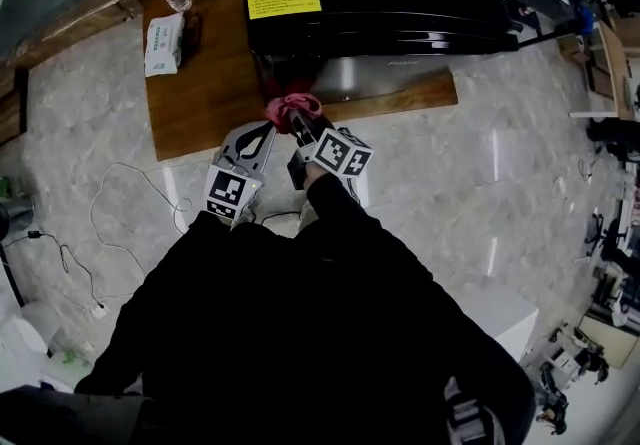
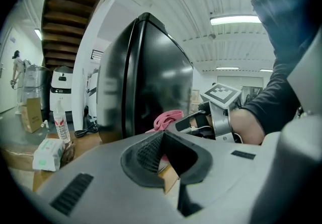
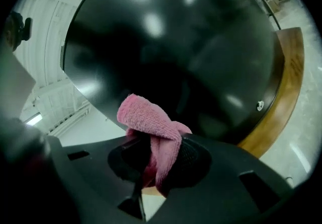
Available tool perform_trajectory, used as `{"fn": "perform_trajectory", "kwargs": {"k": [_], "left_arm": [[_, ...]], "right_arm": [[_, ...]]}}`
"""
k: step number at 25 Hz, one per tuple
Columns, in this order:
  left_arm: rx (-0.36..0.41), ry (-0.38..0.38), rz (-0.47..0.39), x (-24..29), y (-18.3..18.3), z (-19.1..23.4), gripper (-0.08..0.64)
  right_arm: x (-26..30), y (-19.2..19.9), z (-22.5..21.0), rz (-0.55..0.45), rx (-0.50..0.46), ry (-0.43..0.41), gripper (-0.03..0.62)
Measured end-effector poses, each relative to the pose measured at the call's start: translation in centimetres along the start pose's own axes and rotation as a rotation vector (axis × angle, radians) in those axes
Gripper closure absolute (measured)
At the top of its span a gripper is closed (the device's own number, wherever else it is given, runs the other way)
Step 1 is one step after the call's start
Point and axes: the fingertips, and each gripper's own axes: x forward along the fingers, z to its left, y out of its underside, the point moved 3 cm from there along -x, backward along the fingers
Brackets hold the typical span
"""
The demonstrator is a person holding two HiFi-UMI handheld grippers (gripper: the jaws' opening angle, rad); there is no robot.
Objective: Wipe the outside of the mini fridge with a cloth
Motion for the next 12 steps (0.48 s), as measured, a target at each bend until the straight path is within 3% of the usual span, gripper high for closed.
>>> {"fn": "perform_trajectory", "kwargs": {"k": [6, 12], "left_arm": [[-0.011, -0.036, 0.008, 4.7, 0.6, -2.6, 0.557], [-0.006, -0.037, 0.001, 9.3, 0.0, -6.1, 0.557]], "right_arm": [[-0.6, -1.6, -3.4, 0.105, 0.021, -0.047, 0.505], [-2.9, -4.0, -7.5, 0.143, 0.029, -0.028, 0.505]]}}
